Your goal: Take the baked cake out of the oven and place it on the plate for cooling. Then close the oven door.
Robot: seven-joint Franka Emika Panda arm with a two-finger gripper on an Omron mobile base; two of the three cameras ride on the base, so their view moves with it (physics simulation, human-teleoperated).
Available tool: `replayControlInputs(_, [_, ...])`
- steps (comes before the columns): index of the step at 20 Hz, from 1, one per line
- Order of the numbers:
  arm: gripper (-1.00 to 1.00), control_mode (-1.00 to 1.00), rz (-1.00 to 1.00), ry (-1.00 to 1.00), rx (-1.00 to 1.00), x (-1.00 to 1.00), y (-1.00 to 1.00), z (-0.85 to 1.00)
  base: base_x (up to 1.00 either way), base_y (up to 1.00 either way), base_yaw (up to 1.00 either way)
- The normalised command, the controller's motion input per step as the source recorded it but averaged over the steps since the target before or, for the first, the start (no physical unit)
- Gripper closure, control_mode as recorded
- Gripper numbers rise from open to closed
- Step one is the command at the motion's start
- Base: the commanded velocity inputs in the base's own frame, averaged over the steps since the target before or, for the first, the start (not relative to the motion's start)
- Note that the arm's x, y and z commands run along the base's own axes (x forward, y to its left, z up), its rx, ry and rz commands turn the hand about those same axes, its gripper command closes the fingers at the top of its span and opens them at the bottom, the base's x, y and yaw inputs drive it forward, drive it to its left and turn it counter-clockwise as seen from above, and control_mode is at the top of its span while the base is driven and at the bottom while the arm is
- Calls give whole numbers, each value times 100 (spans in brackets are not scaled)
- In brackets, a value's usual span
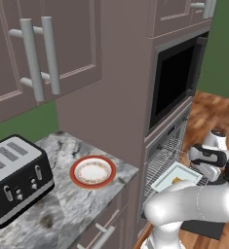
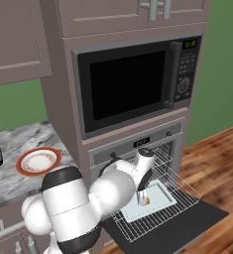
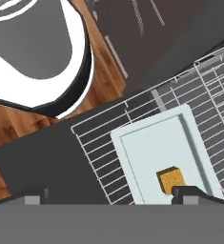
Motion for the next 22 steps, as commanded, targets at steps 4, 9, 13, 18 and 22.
replayControlInputs(4, [-100, -100, 29, -21, 0, -1, 1, 0, 0, 0, 0])
replayControlInputs(9, [-100, -100, 27, -4, 0, 0, 0, 0, 0, 0, 0])
replayControlInputs(13, [-100, -100, 20, 2, 0, 0, 0, 0, 0, 0, 0])
replayControlInputs(18, [-100, -100, 18, 2, 0, 0, 0, 0, 0, 0, 0])
replayControlInputs(22, [-100, -100, 19, 0, 0, 3, 0, 0, 0, 0, 0])
